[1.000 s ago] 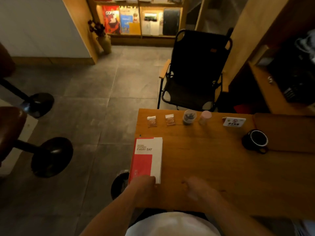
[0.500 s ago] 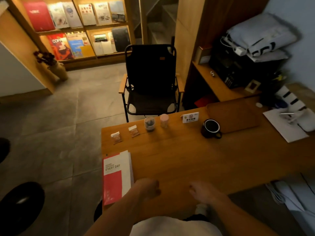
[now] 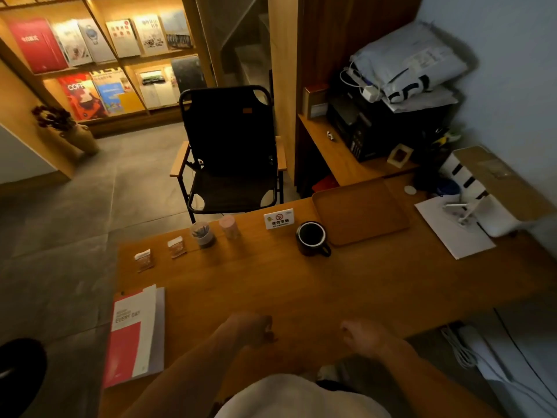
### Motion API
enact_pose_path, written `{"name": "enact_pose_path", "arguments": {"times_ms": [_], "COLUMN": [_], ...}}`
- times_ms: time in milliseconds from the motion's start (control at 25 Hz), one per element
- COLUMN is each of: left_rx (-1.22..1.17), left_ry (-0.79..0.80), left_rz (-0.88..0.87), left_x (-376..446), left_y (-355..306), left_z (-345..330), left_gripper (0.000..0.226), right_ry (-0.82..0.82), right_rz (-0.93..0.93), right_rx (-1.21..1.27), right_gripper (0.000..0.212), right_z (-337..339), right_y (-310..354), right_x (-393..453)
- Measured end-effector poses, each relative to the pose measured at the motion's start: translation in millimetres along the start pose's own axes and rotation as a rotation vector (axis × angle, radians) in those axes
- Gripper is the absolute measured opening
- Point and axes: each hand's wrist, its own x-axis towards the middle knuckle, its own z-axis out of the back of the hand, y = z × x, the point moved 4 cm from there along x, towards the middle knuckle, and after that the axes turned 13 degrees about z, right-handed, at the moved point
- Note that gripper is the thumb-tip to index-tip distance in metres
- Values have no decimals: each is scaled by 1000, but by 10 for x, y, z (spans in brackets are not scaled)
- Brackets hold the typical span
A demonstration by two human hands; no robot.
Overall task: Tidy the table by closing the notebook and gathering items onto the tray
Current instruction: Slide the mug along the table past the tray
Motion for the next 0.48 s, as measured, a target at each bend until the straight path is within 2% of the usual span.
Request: {"name": "enact_pose_path", "arguments": {"times_ms": [280, 480], "left_rx": [54, 109], "left_ry": [17, -14], "left_rz": [-33, -72], "left_x": [167, 278], "left_y": [-701, -910], "left_z": [383, 561], "left_gripper": [43, 44], "right_ry": [-15, -53], "right_rz": [43, 31], "right_rx": [-4, 89], "right_gripper": [38, 36], "right_z": [186, 190], "right_y": [-604, -779], "right_x": [-291, -259]}}
